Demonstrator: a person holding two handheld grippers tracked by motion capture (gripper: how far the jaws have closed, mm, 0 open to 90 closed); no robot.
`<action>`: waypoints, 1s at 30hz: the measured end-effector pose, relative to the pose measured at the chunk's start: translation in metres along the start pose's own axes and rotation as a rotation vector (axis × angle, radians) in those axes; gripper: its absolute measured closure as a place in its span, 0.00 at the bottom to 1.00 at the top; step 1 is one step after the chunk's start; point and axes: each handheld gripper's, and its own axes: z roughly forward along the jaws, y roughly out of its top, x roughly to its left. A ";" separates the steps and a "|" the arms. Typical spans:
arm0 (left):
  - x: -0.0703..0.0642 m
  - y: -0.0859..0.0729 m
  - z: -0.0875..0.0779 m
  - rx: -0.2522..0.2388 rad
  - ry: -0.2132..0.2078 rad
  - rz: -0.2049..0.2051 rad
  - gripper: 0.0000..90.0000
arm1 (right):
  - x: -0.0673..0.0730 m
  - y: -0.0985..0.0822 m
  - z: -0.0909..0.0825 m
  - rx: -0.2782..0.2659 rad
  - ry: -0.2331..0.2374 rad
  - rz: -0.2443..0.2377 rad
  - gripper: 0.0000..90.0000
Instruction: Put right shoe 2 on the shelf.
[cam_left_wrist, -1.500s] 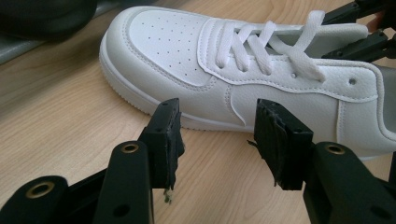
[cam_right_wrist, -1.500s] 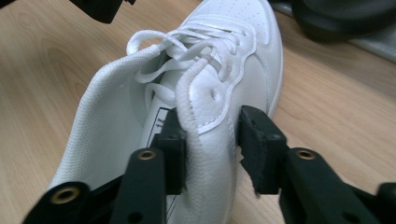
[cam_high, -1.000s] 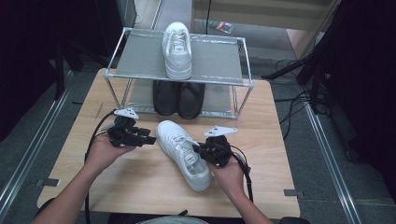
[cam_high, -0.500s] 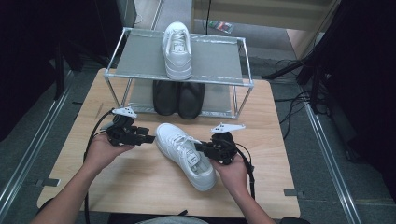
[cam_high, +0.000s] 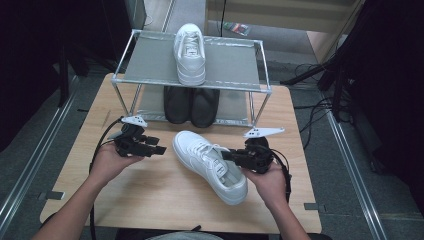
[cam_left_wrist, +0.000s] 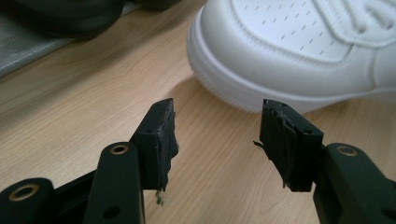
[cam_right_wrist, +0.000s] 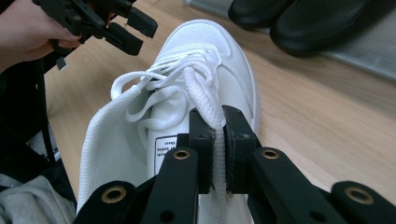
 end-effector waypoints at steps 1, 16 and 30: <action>-0.001 0.000 0.000 0.000 -0.001 0.004 0.51 | -0.002 0.001 -0.004 -0.003 0.001 -0.004 0.95; -0.008 0.000 -0.001 -0.008 -0.039 0.011 0.50 | -0.029 0.014 -0.064 -0.053 0.021 0.027 0.95; -0.008 0.000 0.000 0.000 -0.037 0.008 0.49 | -0.035 0.040 -0.125 -0.123 0.001 0.058 0.95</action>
